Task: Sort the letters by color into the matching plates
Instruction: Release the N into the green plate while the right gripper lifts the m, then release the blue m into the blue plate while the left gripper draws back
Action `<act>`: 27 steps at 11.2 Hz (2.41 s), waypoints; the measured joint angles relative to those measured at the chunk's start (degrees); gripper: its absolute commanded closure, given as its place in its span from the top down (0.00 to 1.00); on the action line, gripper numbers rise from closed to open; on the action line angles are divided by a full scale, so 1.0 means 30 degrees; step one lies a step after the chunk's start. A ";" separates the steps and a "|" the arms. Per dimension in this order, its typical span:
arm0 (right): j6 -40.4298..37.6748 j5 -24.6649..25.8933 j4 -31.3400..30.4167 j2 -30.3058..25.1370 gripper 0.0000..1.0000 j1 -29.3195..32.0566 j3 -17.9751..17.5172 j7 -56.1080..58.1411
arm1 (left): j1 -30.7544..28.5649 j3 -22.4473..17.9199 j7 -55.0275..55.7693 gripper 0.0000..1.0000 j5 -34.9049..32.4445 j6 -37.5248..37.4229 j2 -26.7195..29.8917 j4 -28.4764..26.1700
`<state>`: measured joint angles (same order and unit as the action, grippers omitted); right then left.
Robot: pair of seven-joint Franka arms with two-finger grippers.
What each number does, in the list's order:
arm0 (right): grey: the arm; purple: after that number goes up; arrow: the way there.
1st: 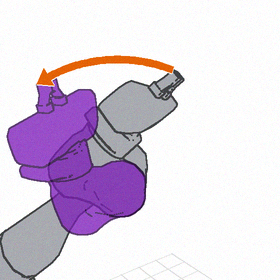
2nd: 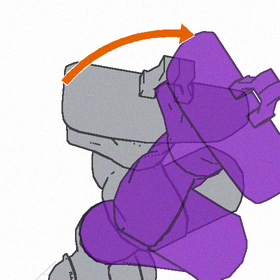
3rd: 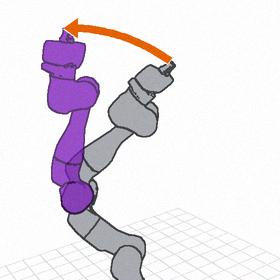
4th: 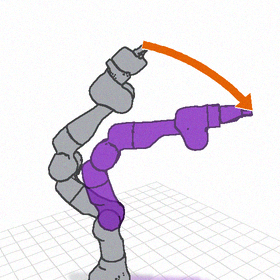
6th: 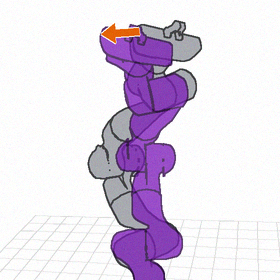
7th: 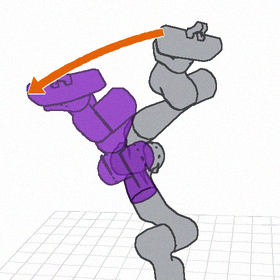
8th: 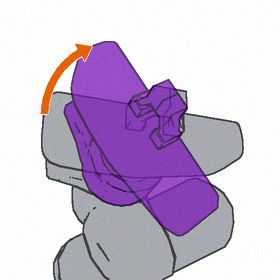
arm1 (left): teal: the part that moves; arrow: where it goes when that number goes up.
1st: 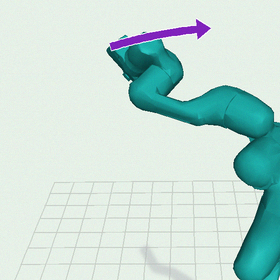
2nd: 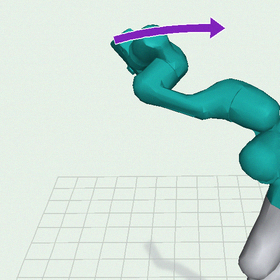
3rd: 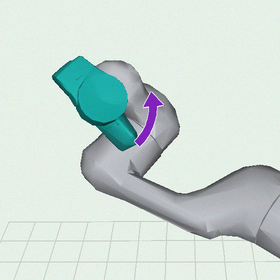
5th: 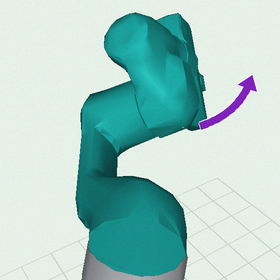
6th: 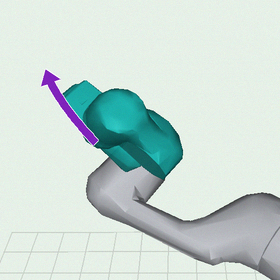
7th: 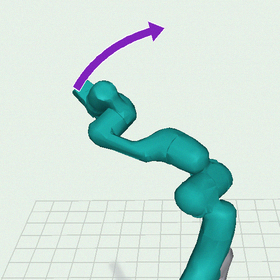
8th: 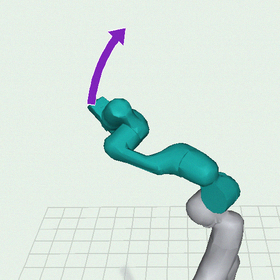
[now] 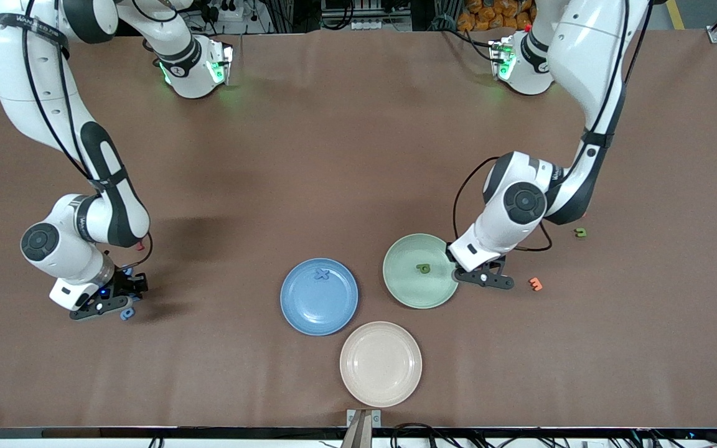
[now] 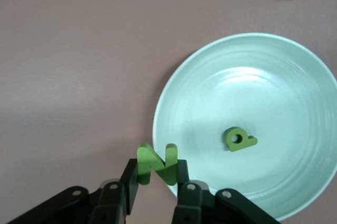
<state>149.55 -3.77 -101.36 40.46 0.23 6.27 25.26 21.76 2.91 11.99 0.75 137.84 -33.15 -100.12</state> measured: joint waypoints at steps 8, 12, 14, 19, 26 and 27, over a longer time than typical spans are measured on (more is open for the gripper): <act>-0.0467 -0.0010 0.0448 -0.0027 0.22 -0.0006 -0.0013 -0.1340 | 0.0851 0.0077 0.0030 1.00 0.0965 -0.0016 -0.2099 0.2224; -0.1673 -0.0108 0.1243 -0.0420 0.22 -0.0619 -0.0755 -0.6956 | 0.0832 0.0039 0.0030 1.00 0.0967 -0.1066 -0.2061 0.2433; -0.1674 -0.0148 0.1455 -0.0447 0.22 -0.1518 -0.1200 -1.0828 | 0.0492 -0.0048 0.0029 1.00 0.0967 -0.3168 -0.1423 0.2626; -0.1676 -0.1998 0.2118 -0.0444 0.22 -0.5114 -0.1420 -1.8835 | -0.1019 -0.0128 -0.1419 1.00 0.0404 -0.4837 0.1391 -0.0226; -0.1658 -0.4035 0.4812 0.0003 0.29 -0.9033 -0.1478 -2.3070 | -0.3161 -0.0168 -0.1601 1.00 -0.0293 -0.1356 0.4759 -0.6724; -0.1625 -0.4078 0.5142 0.0402 0.30 -0.9558 -0.1474 -2.3220 | -0.3645 -0.0180 -0.1605 1.00 -0.0293 -0.1287 0.5132 -0.7313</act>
<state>144.67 -16.00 -85.93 41.66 -28.44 1.85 -44.40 10.83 2.37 7.18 -0.13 133.98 -17.75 -122.06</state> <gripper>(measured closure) 0.731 0.000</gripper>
